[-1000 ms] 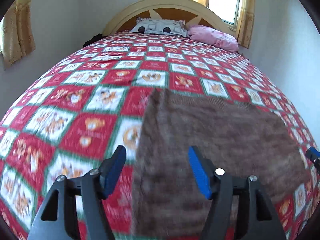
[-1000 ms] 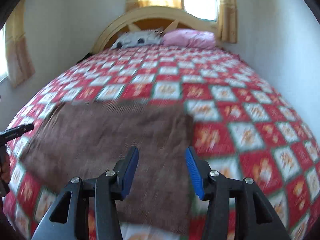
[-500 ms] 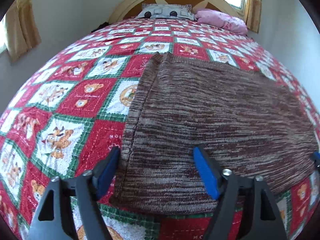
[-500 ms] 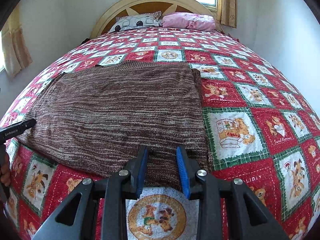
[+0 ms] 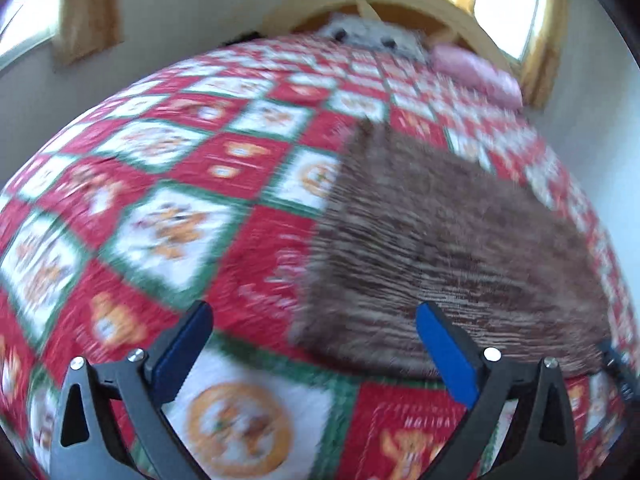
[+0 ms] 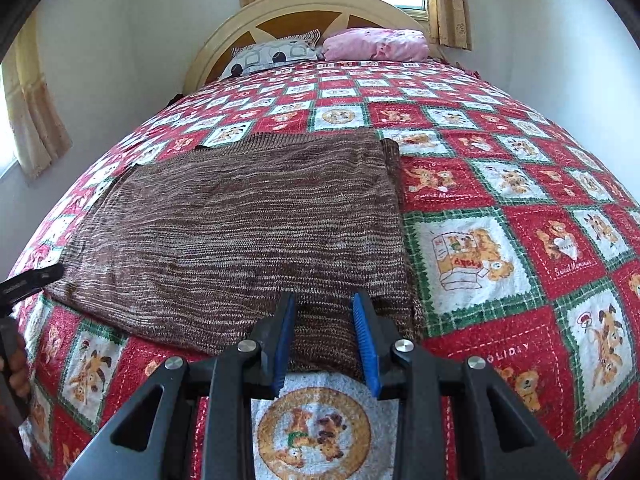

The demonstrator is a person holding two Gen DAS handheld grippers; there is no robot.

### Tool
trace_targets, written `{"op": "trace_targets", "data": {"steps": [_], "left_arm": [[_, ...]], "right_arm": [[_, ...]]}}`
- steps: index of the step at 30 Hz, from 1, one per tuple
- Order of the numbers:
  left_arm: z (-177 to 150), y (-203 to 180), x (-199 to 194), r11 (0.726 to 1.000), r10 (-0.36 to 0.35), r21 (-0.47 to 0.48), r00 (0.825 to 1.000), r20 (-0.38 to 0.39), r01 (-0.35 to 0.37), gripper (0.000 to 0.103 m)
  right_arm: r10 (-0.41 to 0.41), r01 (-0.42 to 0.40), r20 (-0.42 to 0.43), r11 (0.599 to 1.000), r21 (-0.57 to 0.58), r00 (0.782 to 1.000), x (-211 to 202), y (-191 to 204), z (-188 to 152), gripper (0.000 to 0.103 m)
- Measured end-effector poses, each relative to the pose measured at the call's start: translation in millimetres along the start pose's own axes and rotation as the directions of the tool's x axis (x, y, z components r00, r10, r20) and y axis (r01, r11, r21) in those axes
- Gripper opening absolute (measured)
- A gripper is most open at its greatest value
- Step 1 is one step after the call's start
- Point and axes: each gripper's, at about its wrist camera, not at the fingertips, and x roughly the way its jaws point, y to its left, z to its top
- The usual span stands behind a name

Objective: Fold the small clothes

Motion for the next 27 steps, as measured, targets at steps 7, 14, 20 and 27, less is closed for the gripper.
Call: {"op": "trace_targets", "data": {"steps": [7, 14, 20, 27], "left_arm": [[-11.5, 38.0, -3.9, 0.961, -0.113, -0.252, 0.994, 0.009, 0.112, 0.098], [-10.0, 8.3, 3.7, 0.965, -0.167, -0.203, 0.986, 0.000, 0.164, 0.079], [-7.9, -5.2, 14.3, 0.964, -0.147, -0.223, 0.989, 0.005, 0.145, 0.079], [2.5, 2.8, 27.6, 0.927, -0.230, -0.307, 0.973, -0.006, 0.217, 0.012]], "right_arm": [[-0.009, 0.009, 0.000, 1.000, -0.010, 1.000, 0.0, 1.0, -0.7, 0.032], [-0.006, 0.006, -0.001, 1.000, -0.007, 1.000, 0.1, 1.7, -1.0, 0.032], [0.003, -0.003, 0.001, 1.000, -0.001, 1.000, 0.1, 0.6, -1.0, 0.032], [0.004, -0.004, 0.000, 1.000, 0.000, 1.000, 0.8, 0.7, -1.2, 0.032]]}}
